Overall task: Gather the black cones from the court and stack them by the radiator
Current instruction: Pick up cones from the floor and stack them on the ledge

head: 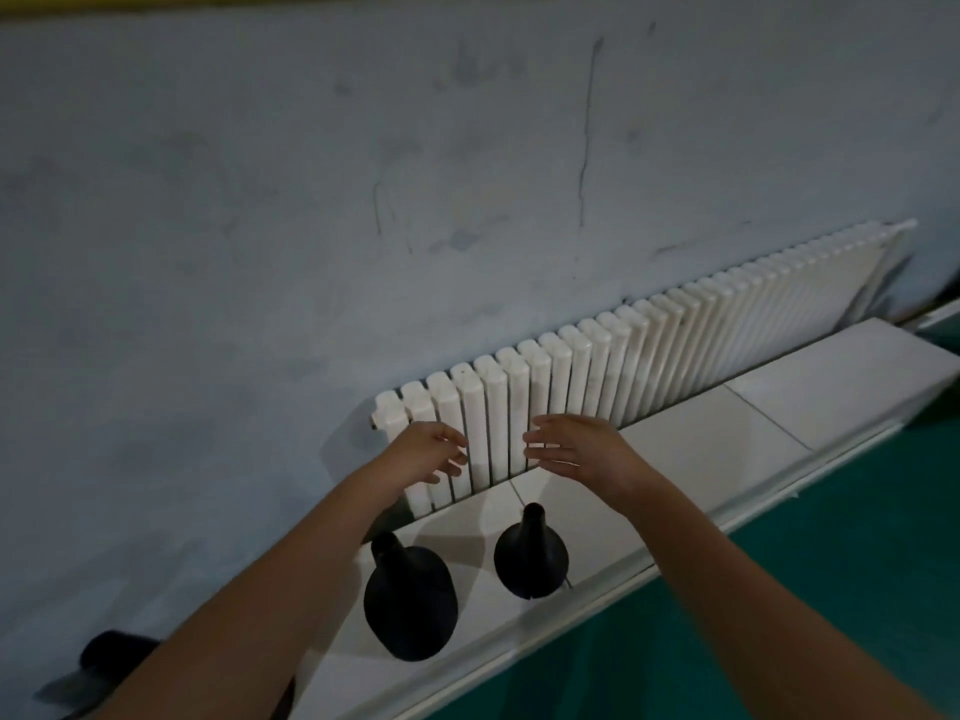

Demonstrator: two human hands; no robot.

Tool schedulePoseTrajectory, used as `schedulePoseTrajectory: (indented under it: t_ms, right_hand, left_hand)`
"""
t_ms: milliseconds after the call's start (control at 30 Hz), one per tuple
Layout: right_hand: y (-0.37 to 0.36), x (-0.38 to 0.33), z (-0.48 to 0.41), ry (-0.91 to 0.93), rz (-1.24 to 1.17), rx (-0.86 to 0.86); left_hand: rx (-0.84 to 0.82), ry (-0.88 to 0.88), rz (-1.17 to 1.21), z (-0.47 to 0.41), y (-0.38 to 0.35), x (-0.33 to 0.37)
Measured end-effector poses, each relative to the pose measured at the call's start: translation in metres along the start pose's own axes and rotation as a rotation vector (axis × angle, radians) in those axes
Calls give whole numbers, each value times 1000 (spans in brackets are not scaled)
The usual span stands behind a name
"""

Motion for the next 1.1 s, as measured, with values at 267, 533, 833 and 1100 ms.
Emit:
schedulePoseTrajectory:
  t_ms: [267, 533, 833, 1100]
  right_hand:
    - [-16, 7, 56, 12, -12, 136]
    - [1, 28, 125, -44, -83, 356]
    - [76, 82, 254, -89, -181, 648]
    - [138, 149, 431, -124, -295, 950]
  left_hand:
    - [-137, -54, -81, 23, 3, 14]
    - [-276, -84, -144, 48, -40, 7]
    - [-570, -165, -301, 96, -180, 15]
    - [-849, -218, -462, 203, -345, -2]
Point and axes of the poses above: each hand's wrist, its own z-axis away from the middle knuckle, its own y-axis out of the back of the hand, x = y × z, the point moved 4 cm from there along -z, towards the middle knuckle, and after that the axes turned 15 degrees about z, right-handed, at the moved point
